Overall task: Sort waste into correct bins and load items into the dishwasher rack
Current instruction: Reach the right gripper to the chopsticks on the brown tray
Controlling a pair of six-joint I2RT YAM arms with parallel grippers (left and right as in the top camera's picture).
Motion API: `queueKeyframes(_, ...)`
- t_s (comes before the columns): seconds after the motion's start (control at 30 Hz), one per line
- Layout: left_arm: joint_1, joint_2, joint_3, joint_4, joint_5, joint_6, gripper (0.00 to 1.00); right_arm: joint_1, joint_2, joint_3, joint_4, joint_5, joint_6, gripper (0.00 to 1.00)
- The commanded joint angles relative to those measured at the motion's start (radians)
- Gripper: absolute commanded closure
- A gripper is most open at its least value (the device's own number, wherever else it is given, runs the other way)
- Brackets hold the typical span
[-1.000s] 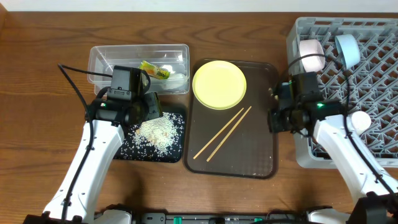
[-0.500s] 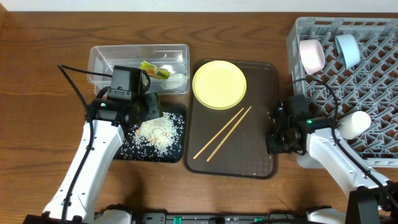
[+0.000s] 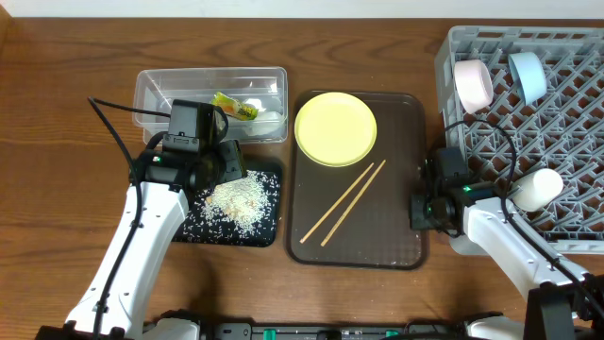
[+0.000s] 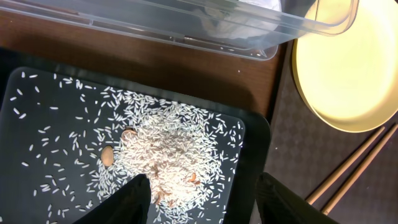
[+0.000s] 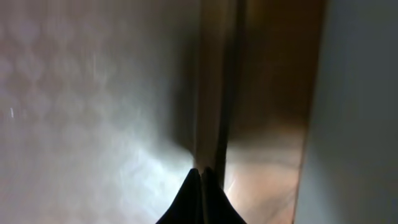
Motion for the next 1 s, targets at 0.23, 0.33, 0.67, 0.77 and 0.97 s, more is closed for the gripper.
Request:
queueKeyframes(0.23, 0.004, -0.013, 0.004, -0.002, -0.012, 0.020, 0.43, 0.000, 0.003, -0.008, 0.094, 0.067, 0.060, 0.99)
queueKeyframes(0.33, 0.004, -0.013, 0.004, -0.002, -0.012, 0.020, 0.43, 0.000, 0.003, -0.003, 0.091, 0.010, 0.025, 0.99)
queueKeyframes(0.67, 0.004, -0.013, 0.004, -0.002, -0.012, 0.020, 0.43, 0.044, 0.001, -0.002, -0.077, -0.471, -0.222, 0.99)
queueKeyframes(0.77, 0.004, -0.013, 0.004, -0.002, -0.012, 0.020, 0.43, 0.076, 0.001, -0.002, -0.131, -0.606, -0.296, 0.99)
queueKeyframes(0.97, 0.004, -0.013, 0.004, -0.002, -0.012, 0.020, 0.43, 0.148, 0.001, -0.002, -0.200, -0.779, -0.359, 0.99)
